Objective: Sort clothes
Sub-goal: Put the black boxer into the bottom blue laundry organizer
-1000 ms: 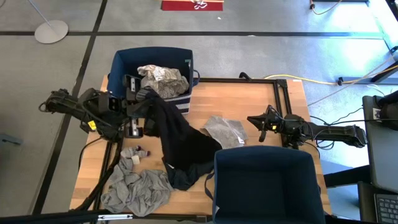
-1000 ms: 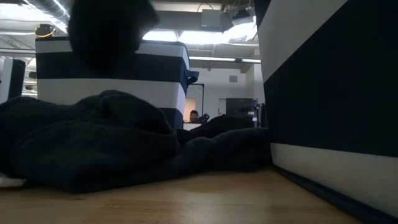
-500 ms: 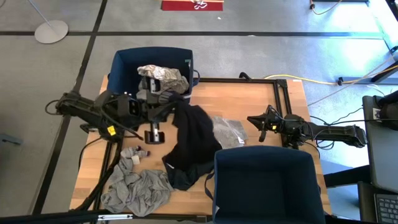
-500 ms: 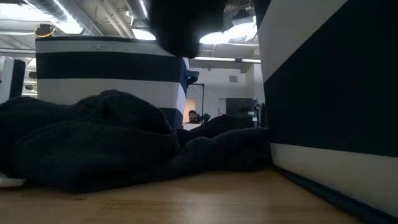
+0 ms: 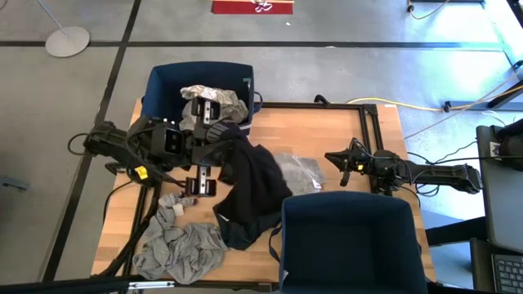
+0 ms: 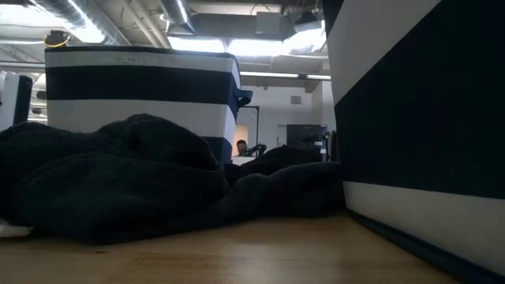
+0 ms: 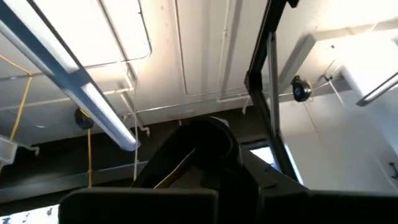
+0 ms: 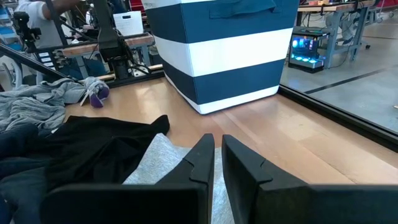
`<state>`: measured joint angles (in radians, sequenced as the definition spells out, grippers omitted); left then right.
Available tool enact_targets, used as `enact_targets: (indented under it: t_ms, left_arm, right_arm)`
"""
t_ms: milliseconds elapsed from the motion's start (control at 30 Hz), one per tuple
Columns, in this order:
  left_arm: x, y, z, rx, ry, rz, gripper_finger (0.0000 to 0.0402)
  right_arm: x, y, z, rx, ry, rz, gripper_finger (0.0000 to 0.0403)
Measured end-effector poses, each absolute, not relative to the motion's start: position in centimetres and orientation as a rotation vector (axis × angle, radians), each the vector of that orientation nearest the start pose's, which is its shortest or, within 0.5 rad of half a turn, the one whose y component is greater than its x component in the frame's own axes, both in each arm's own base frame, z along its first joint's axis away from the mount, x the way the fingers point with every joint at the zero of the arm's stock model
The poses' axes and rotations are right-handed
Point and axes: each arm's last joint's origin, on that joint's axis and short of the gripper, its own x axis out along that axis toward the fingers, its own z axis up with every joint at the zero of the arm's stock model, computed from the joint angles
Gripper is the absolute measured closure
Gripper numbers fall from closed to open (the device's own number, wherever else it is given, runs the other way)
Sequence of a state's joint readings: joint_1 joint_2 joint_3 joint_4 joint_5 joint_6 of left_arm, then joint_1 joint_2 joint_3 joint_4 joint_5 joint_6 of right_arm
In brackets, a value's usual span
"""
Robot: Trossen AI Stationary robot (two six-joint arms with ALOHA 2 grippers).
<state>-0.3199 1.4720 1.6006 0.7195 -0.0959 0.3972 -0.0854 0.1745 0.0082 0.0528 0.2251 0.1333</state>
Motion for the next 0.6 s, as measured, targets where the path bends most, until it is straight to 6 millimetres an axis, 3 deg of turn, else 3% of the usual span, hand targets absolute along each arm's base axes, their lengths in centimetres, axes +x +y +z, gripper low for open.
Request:
enact_targets:
  t_ms: [233,600]
  left_arm:
    - [30.4,-9.0,52.3,0.210,-0.845,-0.081,0.0392]
    - [37.2,-7.0,50.1,0.066,-0.774,-0.143,0.0392]
  right_arm:
    - [10.6,-1.6,15.7,0.124,0.093,-0.317,0.0368]
    - [10.6,-1.6,15.7,0.124,0.094,-0.317,0.0368]
